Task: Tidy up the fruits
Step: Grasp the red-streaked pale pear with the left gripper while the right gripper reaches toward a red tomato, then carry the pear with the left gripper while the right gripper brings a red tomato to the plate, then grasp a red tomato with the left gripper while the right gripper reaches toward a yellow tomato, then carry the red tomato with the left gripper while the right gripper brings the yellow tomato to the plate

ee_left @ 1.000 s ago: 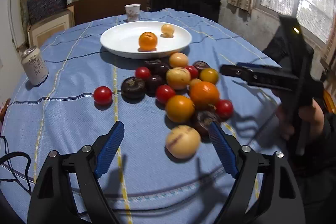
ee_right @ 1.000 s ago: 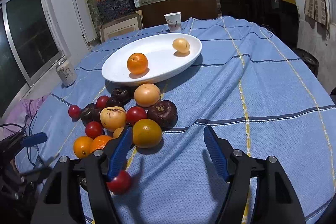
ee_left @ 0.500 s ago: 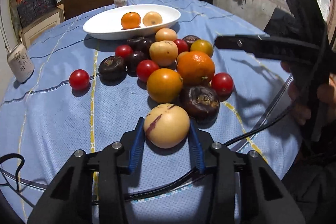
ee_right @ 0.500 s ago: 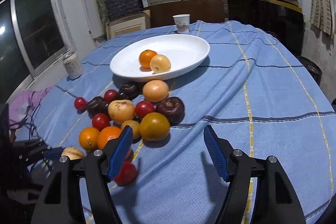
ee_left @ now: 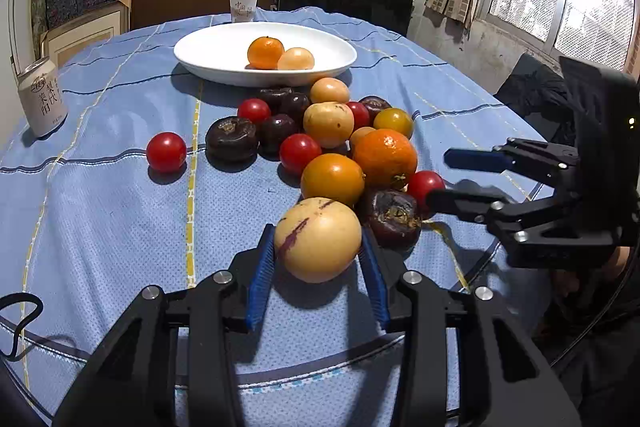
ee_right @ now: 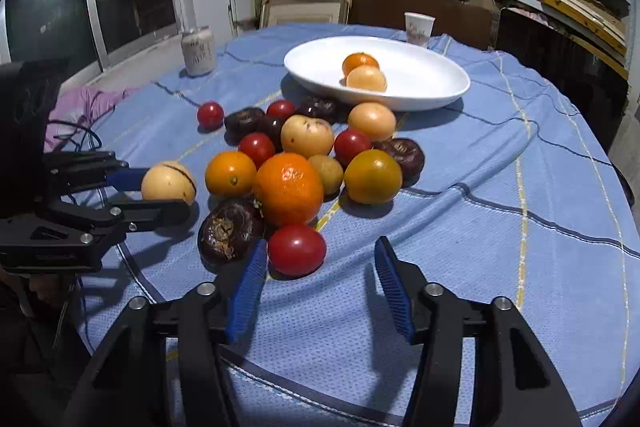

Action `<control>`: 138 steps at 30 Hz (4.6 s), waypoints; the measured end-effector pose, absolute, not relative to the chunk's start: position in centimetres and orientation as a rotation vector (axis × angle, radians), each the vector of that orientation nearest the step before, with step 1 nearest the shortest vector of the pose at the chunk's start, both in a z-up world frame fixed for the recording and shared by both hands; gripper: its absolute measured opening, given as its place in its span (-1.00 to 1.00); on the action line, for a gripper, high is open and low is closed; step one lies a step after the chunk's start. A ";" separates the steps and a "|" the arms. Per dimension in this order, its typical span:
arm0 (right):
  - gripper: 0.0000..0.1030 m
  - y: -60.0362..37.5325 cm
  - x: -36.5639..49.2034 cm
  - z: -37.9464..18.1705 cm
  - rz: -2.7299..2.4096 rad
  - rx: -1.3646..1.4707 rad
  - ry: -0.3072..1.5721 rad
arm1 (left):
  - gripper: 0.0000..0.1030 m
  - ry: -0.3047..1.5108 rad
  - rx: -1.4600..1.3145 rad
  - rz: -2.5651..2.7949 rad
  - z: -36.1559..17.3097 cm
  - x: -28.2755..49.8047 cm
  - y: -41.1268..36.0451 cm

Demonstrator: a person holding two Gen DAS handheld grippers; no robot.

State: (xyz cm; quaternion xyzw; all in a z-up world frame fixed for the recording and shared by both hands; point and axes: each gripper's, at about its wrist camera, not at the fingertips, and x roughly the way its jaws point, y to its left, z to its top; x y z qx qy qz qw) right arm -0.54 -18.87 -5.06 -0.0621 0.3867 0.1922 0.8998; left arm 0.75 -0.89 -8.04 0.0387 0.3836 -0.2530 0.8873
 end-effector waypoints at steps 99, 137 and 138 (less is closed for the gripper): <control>0.36 -21.6 5.5 -3.8 0.382 0.091 0.793 | -0.42 0.817 -0.014 -0.318 -6.4 11.7 4.6; -0.26 -22.6 11.6 1.6 0.333 0.140 0.731 | -0.42 0.731 0.047 -0.405 -1.9 14.2 0.1; -0.26 -22.7 12.7 1.7 0.320 0.142 0.731 | -0.42 0.733 0.055 -0.413 -1.6 14.8 -0.8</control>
